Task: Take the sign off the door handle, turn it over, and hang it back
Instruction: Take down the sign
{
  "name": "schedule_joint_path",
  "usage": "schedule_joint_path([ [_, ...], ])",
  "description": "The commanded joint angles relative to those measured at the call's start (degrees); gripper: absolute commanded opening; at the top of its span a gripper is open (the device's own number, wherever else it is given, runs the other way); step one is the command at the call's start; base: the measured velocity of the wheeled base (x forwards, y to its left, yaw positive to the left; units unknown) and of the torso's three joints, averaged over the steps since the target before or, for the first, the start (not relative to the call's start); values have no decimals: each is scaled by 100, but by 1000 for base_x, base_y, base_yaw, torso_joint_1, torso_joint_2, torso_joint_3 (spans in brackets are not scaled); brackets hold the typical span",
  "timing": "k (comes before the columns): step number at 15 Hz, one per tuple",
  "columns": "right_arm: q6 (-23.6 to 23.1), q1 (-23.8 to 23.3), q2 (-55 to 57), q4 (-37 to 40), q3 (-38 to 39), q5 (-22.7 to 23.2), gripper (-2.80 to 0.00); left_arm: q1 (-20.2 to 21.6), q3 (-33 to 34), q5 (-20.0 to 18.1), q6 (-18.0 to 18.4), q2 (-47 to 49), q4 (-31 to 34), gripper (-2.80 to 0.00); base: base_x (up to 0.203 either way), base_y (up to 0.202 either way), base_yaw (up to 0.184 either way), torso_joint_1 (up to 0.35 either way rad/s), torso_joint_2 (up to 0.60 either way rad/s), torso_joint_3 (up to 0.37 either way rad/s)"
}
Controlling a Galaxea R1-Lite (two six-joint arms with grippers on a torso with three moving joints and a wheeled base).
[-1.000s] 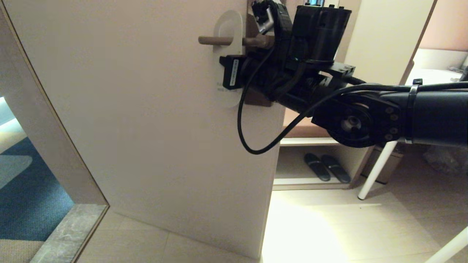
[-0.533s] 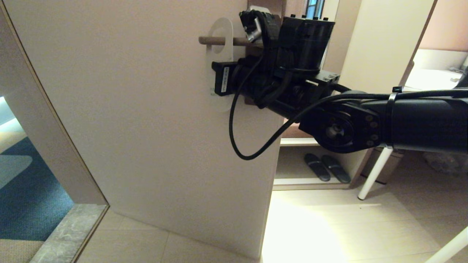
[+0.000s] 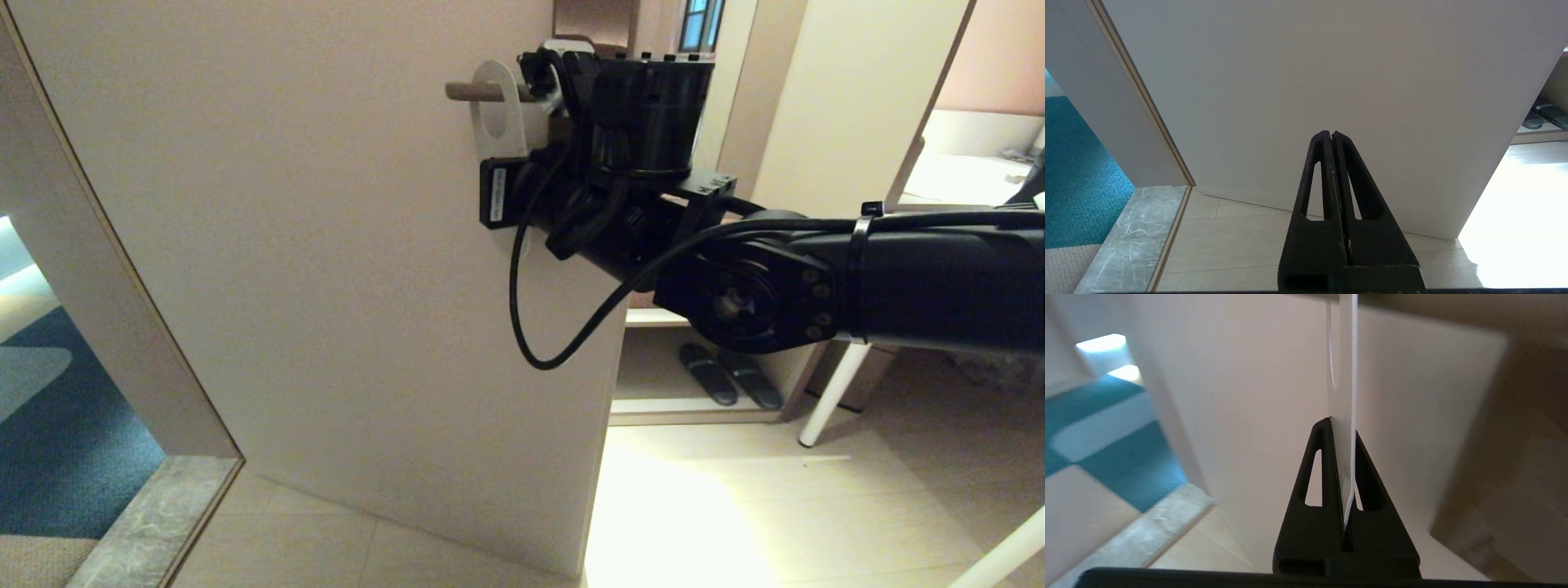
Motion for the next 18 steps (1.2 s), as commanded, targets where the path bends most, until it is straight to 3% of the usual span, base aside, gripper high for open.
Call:
schedule_joint_path([
  [1, 8, 23, -19, 135, 5, -258, -280, 2, 0, -3, 4, 8, -1, -280, 0, 0, 0, 0, 0, 0],
  [14, -71, 100, 807, 125, -1267, -308, -280, 2, -1, -2, -5, 8, -1, -280, 0, 0, 0, 0, 0, 0],
  [18, -71, 120, 1027, -97, -1322, -306, -280, 2, 5, -3, -1, 8, 4, -280, 0, 0, 0, 0, 0, 0],
])
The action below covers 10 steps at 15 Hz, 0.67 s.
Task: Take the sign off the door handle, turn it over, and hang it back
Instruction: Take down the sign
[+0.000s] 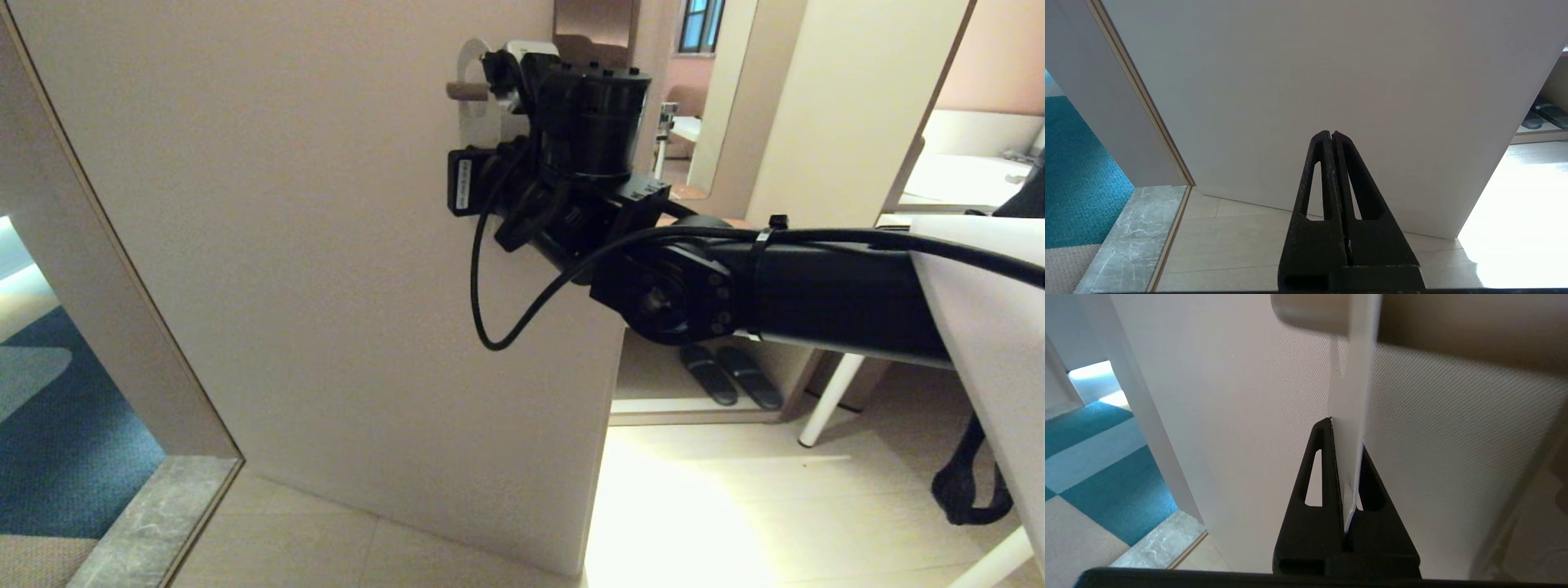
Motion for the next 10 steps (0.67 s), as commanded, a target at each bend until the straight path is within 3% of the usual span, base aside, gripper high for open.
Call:
schedule_joint_path([
  [1, 3, 7, 191, -121, -13, -5, -280, 2, -1, 5, 5, 8, -2, -280, 0, 0, 0, 0, 0, 0],
  [5, 22, 7, 308, -344, -30, 89, -280, 2, 4, -3, 5, 8, 2, -280, 0, 0, 0, 0, 0, 0],
  [10, 9, 25, 319, -582, -40, 576, -280, 2, -1, -3, 5, 8, -2, -280, 0, 0, 0, 0, 0, 0],
])
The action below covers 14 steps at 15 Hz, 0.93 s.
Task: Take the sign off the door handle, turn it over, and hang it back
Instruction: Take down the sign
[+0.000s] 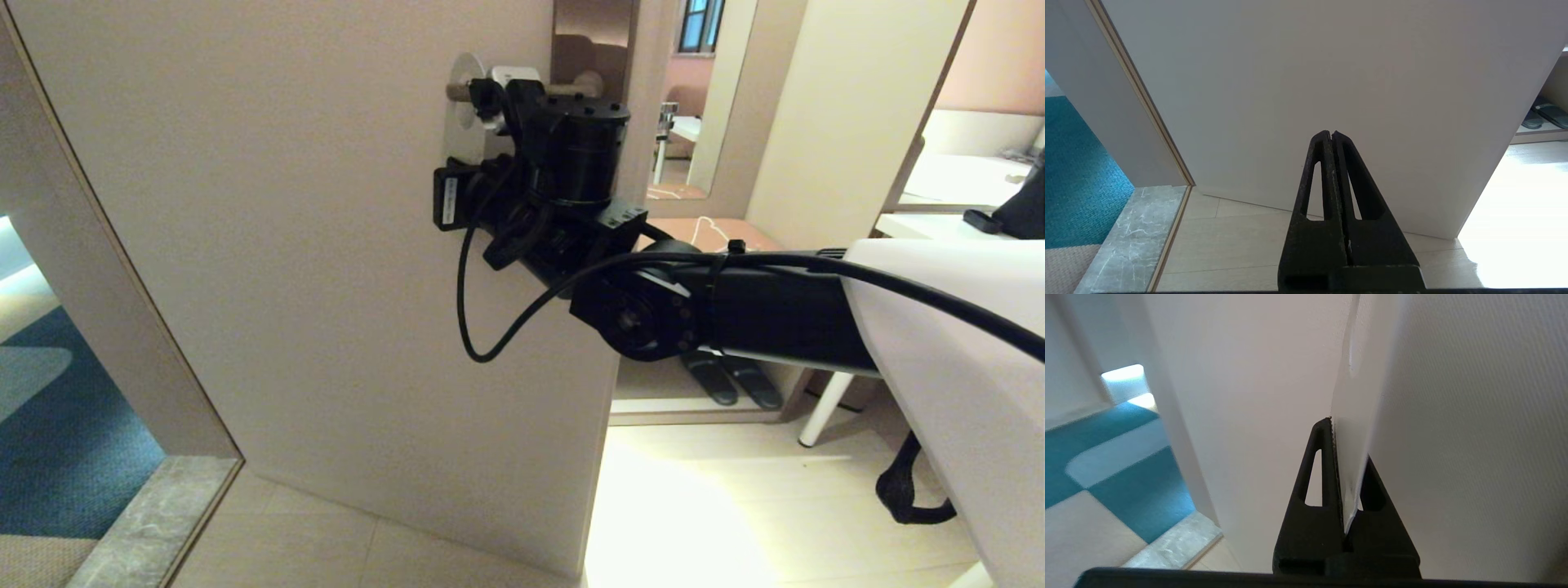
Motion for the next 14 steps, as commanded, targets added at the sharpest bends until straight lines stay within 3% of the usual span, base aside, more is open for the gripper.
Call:
schedule_joint_path([
  [1, -31, 63, 22, -251, 2, 179, -280, 2, -1, -3, 4, 8, -1, -280, 0, 0, 0, 0, 0, 0],
  [9, -602, 98, 36, -560, 3, 488, -280, 2, -1, -3, 3, 8, -1, -280, 0, 0, 0, 0, 0, 0],
  [11, -757, 105, 36, -569, 3, 747, -280, 2, 7, -3, 4, 8, -1, -280, 0, 0, 0, 0, 0, 0],
  [14, -783, 149, -36, -604, 73, 891, -280, 2, -1, 5, -4, 8, -1, -280, 0, 0, 0, 0, 0, 0],
])
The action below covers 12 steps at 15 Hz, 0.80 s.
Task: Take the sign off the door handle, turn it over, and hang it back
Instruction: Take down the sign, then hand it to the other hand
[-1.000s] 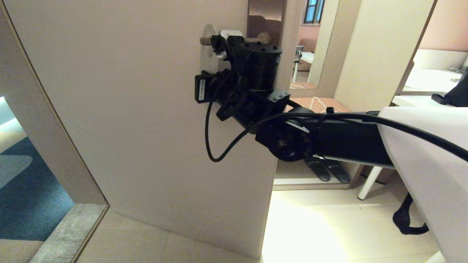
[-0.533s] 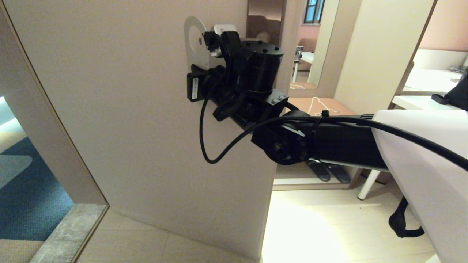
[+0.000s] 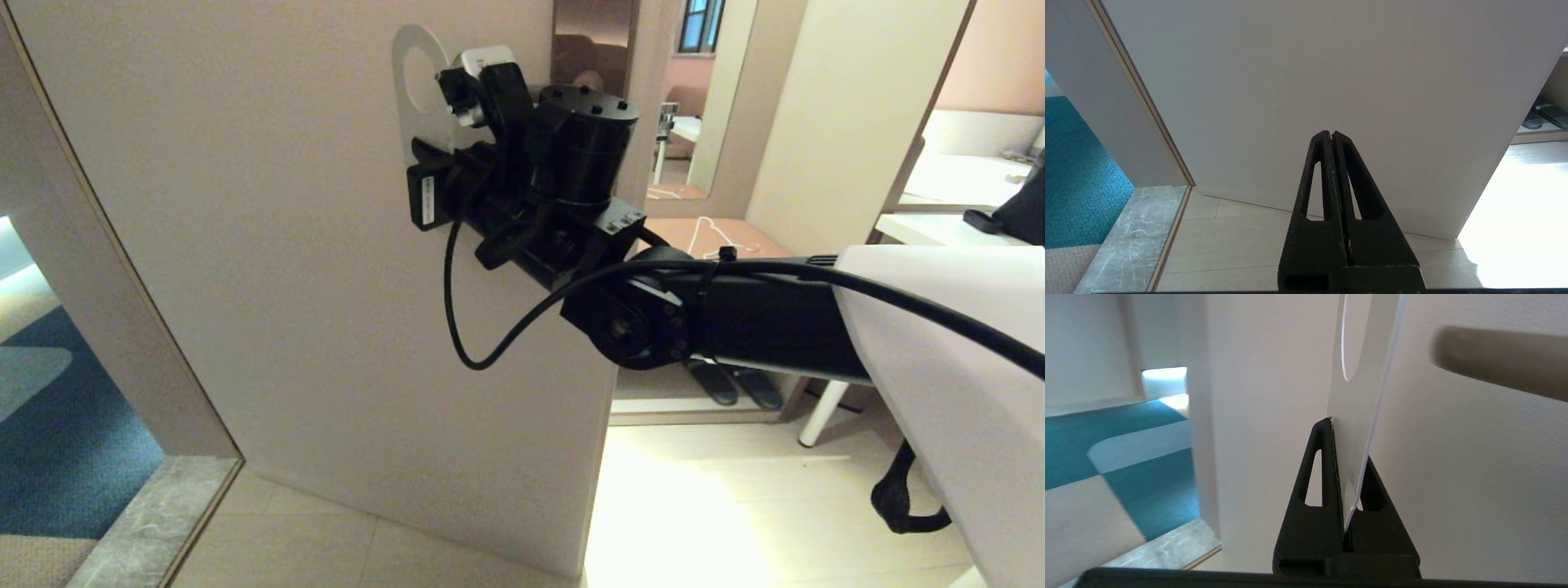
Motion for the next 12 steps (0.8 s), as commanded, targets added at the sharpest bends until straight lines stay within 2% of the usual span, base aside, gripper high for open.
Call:
schedule_joint_path([
  [1, 2, 32, -151, -10, 156, 169, -280, 2, 7, 3, -2, 8, 3, -280, 0, 0, 0, 0, 0, 0],
  [5, -20, 89, -765, -14, 1078, 671, -280, 2, 4, -3, -1, 8, 0, -280, 0, 0, 0, 0, 0, 0],
  [12, 39, 74, -2033, -14, 2971, 772, -280, 2, -1, -2, 3, 8, 8, -280, 0, 0, 0, 0, 0, 0],
])
